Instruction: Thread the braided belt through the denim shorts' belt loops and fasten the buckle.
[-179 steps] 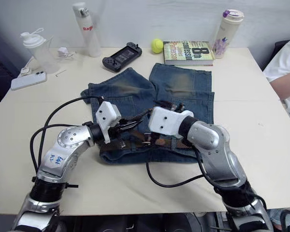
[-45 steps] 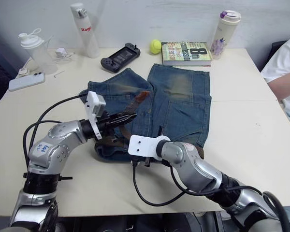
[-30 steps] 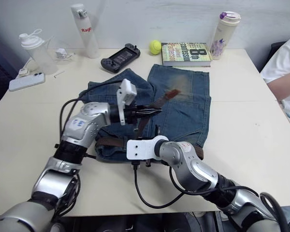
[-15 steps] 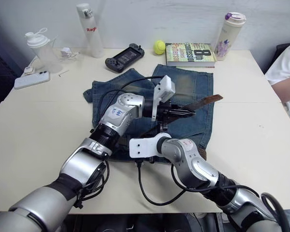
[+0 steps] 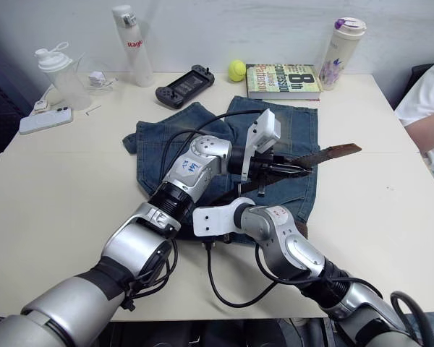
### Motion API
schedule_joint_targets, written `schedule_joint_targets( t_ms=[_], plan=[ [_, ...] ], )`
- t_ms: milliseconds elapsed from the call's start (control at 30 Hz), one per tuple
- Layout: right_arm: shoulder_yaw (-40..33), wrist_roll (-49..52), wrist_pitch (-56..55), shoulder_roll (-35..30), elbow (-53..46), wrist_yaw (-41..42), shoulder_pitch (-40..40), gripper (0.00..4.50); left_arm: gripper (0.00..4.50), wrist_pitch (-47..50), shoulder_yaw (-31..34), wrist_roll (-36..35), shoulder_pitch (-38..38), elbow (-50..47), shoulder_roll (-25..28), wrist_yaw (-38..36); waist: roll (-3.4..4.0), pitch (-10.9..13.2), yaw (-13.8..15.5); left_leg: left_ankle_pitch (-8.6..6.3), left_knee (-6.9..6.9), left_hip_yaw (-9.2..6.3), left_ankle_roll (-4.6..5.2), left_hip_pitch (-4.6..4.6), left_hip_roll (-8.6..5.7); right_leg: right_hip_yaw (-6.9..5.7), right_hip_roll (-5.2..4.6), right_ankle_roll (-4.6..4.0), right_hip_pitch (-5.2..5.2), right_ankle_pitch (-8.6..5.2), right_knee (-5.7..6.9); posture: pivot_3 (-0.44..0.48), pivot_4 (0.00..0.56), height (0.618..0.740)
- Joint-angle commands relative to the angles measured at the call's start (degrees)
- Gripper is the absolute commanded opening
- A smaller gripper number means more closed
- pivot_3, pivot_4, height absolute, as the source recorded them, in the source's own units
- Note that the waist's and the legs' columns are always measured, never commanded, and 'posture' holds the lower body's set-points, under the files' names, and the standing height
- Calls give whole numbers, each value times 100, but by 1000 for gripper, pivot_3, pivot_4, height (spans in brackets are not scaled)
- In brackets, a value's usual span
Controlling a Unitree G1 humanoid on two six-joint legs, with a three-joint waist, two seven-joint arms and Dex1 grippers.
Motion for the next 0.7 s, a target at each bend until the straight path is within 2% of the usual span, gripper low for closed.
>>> schedule_joint_targets(
  t_ms=[33,133,300,500,700],
  plan=[
    [614,218,-41,242,472,516,443,17,0,-264,194,-200,-305,-547,-275,53,0,0,0,0,0,0,0,0,0,0,0,0,0,0,0,0,150,740],
    [338,27,97,245,369,352,499,17,0,-125,361,-173,4,-831,157,159,0,0,-9,0,-1,0,0,1,1,1,0,0,0,0,0,0,150,740],
    [-449,34,627,378,-177,150,779,17,0,266,748,-79,1006,-1838,1269,577,1,0,-17,3,-9,-3,-5,-1,11,0,7,0,-3,0,17,0,150,740],
    [-1441,583,1431,1078,-868,-111,1080,17,0,812,1009,-101,2519,-3562,2450,752,1,0,4,0,-8,-11,-1,-9,4,-1,0,0,1,0,12,0,150,740],
    [-2290,1476,2307,1499,-1647,-3,995,17,0,981,1054,-13,3499,-4525,3050,984,4,3,13,-1,-7,-26,1,-20,-7,-2,-7,0,0,0,12,0,150,740]
  ],
)
